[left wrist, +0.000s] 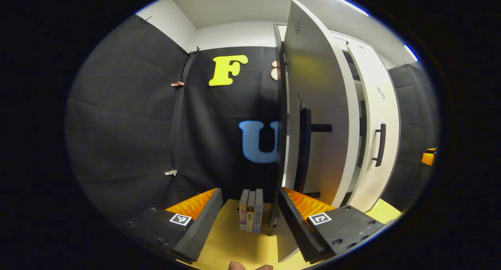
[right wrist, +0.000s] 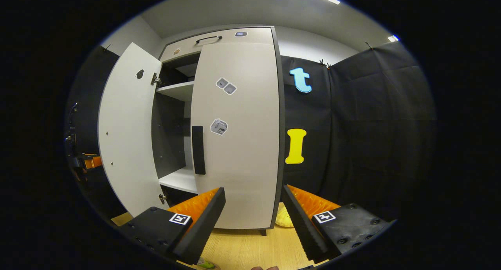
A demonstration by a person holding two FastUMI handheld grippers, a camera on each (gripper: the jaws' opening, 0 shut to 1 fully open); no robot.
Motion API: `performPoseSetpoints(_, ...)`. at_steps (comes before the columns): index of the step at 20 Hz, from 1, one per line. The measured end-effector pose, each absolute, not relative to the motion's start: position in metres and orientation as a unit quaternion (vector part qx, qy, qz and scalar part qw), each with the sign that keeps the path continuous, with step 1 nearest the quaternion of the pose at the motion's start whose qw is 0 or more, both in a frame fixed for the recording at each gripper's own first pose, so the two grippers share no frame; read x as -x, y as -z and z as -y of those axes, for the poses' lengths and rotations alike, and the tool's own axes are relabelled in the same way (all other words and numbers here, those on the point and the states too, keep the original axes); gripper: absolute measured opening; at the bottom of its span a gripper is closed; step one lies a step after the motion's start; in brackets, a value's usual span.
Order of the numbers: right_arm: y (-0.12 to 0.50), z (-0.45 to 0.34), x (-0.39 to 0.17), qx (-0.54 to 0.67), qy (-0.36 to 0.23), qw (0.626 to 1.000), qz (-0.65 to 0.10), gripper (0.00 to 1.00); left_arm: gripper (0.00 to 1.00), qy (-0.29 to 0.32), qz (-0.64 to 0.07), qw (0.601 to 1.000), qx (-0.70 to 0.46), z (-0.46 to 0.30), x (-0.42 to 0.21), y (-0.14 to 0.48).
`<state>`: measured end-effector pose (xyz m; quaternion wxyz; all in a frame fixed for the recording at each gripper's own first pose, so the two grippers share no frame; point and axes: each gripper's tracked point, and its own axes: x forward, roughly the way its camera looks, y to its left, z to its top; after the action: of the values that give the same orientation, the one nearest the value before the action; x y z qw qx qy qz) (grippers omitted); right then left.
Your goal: Grasp the bottle in the cabinet with the left hand and place it on the coaster, then close the right door with the right hand and the left door with the left hand.
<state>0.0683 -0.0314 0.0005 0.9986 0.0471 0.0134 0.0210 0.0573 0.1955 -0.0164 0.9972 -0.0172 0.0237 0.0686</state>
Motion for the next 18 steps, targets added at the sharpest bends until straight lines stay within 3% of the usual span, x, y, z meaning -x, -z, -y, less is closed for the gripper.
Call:
performPoseSetpoints(10,0.010,0.066,-0.065,-0.055,-0.021,0.998,-0.027,0.97,0.92,-0.017,-0.025,0.999,0.042,-0.102,-0.084,0.015)
performPoseSetpoints(17,0.013,0.088,-0.066,-0.061,-0.008,0.998,-0.032,0.97,0.98,0.026,-0.016,0.999,0.025,-0.033,-0.129,0.012)
performPoseSetpoints(18,0.013,0.089,-0.066,-0.060,-0.008,0.998,-0.031,0.97,0.92,0.027,-0.016,0.999,0.021,-0.028,-0.134,0.012)
